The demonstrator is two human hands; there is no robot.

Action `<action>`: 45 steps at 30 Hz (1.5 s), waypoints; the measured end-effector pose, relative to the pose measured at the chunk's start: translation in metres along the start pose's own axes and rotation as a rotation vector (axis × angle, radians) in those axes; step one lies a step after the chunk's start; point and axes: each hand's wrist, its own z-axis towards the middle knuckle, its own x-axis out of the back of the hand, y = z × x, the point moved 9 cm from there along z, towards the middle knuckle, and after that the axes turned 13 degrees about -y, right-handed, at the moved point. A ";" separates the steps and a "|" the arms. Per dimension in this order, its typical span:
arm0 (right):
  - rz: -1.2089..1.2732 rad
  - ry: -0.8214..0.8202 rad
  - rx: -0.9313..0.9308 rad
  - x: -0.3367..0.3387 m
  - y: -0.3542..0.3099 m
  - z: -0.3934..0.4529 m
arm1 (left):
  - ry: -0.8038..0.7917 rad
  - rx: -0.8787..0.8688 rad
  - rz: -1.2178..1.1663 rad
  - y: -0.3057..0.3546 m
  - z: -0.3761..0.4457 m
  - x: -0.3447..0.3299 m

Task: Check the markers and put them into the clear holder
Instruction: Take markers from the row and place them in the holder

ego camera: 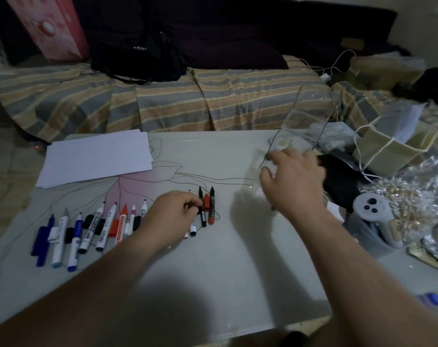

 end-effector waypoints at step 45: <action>0.147 -0.132 0.430 -0.053 -0.079 -0.029 | 0.220 0.101 -0.248 -0.012 -0.043 0.057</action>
